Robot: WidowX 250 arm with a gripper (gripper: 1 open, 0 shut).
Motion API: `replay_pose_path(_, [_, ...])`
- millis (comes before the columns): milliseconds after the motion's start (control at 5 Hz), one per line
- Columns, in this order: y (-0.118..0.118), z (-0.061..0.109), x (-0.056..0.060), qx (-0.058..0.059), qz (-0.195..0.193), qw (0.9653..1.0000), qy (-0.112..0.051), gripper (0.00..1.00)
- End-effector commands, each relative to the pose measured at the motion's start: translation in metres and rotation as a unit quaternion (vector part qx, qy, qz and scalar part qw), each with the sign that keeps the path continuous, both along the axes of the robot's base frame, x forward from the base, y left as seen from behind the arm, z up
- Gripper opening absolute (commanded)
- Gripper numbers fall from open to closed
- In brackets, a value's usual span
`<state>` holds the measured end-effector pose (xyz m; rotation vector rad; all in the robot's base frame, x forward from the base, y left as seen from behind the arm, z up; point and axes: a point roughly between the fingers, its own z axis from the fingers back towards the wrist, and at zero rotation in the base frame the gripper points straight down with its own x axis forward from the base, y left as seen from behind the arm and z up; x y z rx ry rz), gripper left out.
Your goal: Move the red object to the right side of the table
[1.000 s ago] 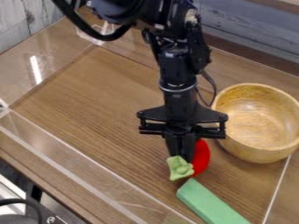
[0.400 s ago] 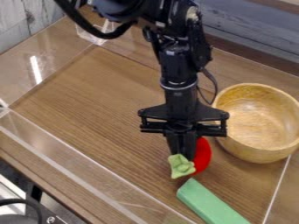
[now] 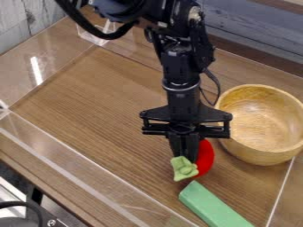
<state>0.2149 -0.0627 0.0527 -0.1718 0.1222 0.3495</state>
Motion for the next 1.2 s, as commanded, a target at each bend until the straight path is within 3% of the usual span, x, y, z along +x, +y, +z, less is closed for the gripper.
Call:
replay_pose_path(0, [0.0007,0.0109,0.011,-0.005,0.007,0.9997,-0.025,0.0])
replay_pose_path(1000, [0.0016,0.0109,0.0114,-0.005,0.015,0.9996,-0.024,0.0])
